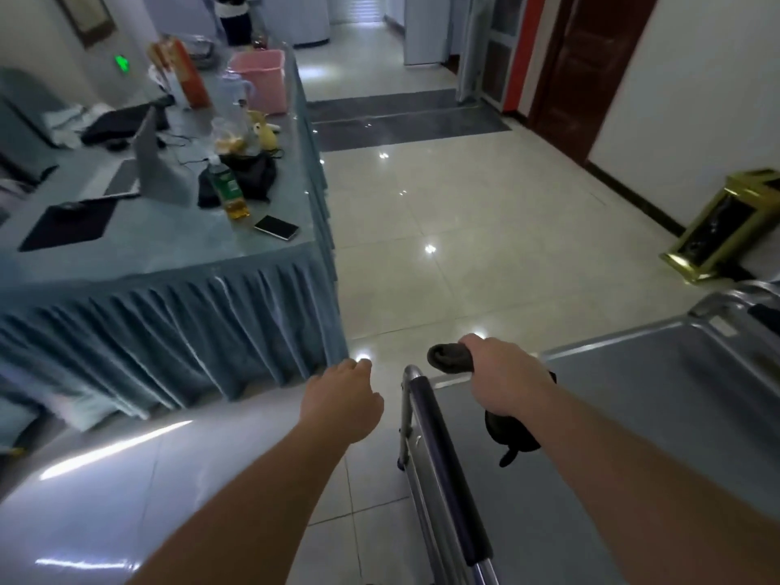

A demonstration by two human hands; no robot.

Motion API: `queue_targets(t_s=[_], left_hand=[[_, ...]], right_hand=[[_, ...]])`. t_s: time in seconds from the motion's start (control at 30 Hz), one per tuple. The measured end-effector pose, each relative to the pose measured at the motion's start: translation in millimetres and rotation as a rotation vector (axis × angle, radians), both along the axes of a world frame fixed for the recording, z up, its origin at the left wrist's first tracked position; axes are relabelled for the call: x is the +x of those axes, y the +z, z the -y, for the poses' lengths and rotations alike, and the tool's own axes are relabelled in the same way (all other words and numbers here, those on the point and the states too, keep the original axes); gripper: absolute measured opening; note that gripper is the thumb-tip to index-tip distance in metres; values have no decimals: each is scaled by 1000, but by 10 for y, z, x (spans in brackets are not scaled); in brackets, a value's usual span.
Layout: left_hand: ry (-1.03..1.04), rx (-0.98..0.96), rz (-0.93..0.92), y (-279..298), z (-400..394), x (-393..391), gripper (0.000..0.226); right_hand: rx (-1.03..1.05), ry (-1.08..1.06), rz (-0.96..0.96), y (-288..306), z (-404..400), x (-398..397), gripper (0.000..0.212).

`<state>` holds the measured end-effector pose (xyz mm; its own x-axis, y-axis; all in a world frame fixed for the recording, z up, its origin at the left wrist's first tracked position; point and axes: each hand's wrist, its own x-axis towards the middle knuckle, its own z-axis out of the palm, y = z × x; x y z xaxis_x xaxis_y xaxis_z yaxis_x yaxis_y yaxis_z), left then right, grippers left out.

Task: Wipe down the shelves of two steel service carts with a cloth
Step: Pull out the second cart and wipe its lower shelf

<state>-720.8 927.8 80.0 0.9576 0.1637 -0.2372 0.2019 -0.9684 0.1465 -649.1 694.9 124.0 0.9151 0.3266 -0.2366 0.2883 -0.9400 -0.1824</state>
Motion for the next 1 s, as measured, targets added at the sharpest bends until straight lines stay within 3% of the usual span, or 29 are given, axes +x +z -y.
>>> queue_targets(t_s=[0.27, 0.5, 0.77, 1.0], left_hand=[[73, -1, 29, 227, -504, -254, 57], [66, 12, 39, -1, -1658, 61, 54], [26, -25, -69, -156, -3172, 787, 48], [-70, -55, -121, -221, -3498, 1645, 52]], right_hand=[[101, 129, -29, -45, -789, -45, 42], [-2, 214, 18, -280, -1967, 375, 43], [28, 56, -160, -480, -3260, 1056, 50], [178, -157, -183, -558, -3224, 1629, 32]])
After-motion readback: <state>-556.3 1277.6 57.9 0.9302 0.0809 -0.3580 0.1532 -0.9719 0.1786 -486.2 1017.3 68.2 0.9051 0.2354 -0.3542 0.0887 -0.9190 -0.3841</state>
